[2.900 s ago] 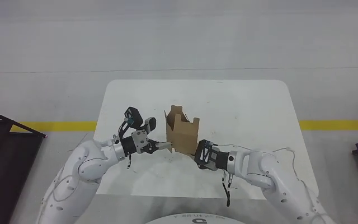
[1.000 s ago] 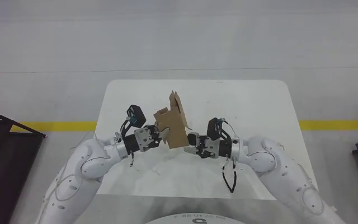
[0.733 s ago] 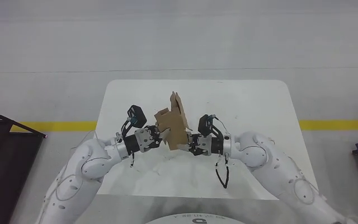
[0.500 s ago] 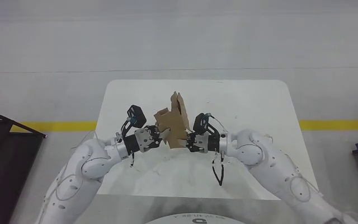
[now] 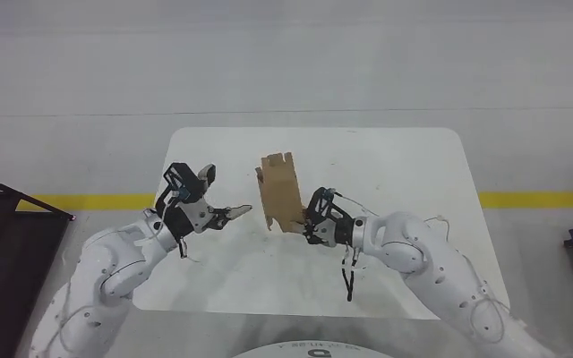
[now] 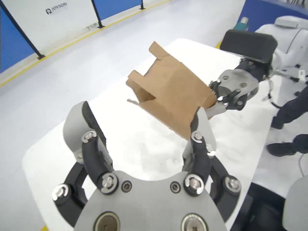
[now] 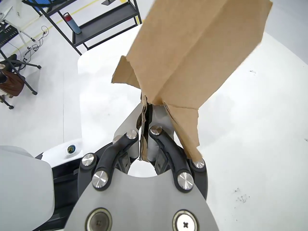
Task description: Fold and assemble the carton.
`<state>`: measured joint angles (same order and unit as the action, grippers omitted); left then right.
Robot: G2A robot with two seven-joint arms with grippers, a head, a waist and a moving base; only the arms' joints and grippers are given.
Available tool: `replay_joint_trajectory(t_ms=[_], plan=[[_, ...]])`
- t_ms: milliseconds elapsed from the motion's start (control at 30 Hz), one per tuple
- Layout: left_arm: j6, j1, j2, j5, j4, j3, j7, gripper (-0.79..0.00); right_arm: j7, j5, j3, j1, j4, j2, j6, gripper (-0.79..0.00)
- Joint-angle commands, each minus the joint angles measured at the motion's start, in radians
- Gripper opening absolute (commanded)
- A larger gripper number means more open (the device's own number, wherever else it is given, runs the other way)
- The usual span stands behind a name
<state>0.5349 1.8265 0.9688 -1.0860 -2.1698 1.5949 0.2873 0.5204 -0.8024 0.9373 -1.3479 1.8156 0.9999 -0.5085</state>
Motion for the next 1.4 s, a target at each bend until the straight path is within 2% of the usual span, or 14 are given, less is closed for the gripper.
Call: replay_joint_trajectory(t_ms=[0, 100, 433, 600, 733, 833, 933, 967, 1033, 1067, 1167, 1200, 1267, 1367], plan=[[0.004, 0.039, -0.002, -0.096, -0.051, 0.016, -0.012, 0.0, 0.011, -0.026, 0.001, -0.004, 0.015, -0.001, 0.006, -0.785], [0.004, 0.085, -0.002, -0.145, -0.111, 0.025, -0.055, 0.0, 0.023, -0.102, 0.0, -0.008, 0.048, -0.003, 0.027, -0.785], [0.003, 0.087, -0.001, -0.136, -0.109, 0.021, -0.066, 0.0, 0.006, -0.356, 0.007, -0.055, 0.164, -0.013, 0.07, -0.785], [0.05, 0.04, -0.001, -0.094, -0.071, -0.007, -0.059, 0.0, 0.016, -0.477, 0.022, -0.088, 0.222, -0.021, 0.091, -0.785], [0.07, 0.004, -0.001, -0.097, -0.059, -0.029, -0.05, 0.0, 0.017, -0.48, 0.023, -0.092, 0.225, -0.021, 0.096, -0.785], [0.08, -0.017, -0.002, -0.124, -0.063, -0.035, -0.037, -0.037, 0.017, -0.48, 0.023, -0.092, 0.225, -0.021, 0.096, -0.785], [0.087, -0.037, -0.003, -0.19, -0.073, -0.049, -0.027, -0.179, 0.017, -0.48, 0.023, -0.092, 0.225, -0.021, 0.096, -0.785], [0.083, -0.045, -0.002, -0.201, -0.071, -0.06, -0.031, -0.163, -0.001, -0.479, 0.019, -0.094, 0.224, -0.02, 0.082, -0.785], [0.088, -0.058, -0.003, -0.226, -0.071, -0.071, -0.026, -0.215, -0.036, -0.495, 0.015, -0.092, 0.218, -0.021, 0.047, -0.785], [0.093, -0.067, -0.003, -0.243, -0.069, -0.08, -0.021, -0.268, -0.063, -0.509, 0.013, -0.094, 0.218, -0.022, 0.029, -0.785], [0.106, -0.081, -0.003, -0.269, -0.065, -0.098, -0.018, -0.311, -0.1, -0.535, 0.016, -0.1, 0.212, -0.023, 0.007, -0.785], [0.112, -0.084, -0.003, -0.269, -0.064, -0.101, -0.02, -0.299, -0.11, -0.54, 0.017, -0.103, 0.21, -0.024, 0.0, -0.785], [0.128, -0.088, -0.004, -0.276, -0.063, -0.105, -0.015, -0.342, -0.117, -0.551, 0.018, -0.107, 0.206, -0.024, -0.003, -0.785], [0.136, -0.088, -0.005, -0.286, -0.059, -0.108, -0.006, -0.326, -0.129, -0.56, 0.019, -0.109, 0.203, -0.024, -0.01, -0.785]])
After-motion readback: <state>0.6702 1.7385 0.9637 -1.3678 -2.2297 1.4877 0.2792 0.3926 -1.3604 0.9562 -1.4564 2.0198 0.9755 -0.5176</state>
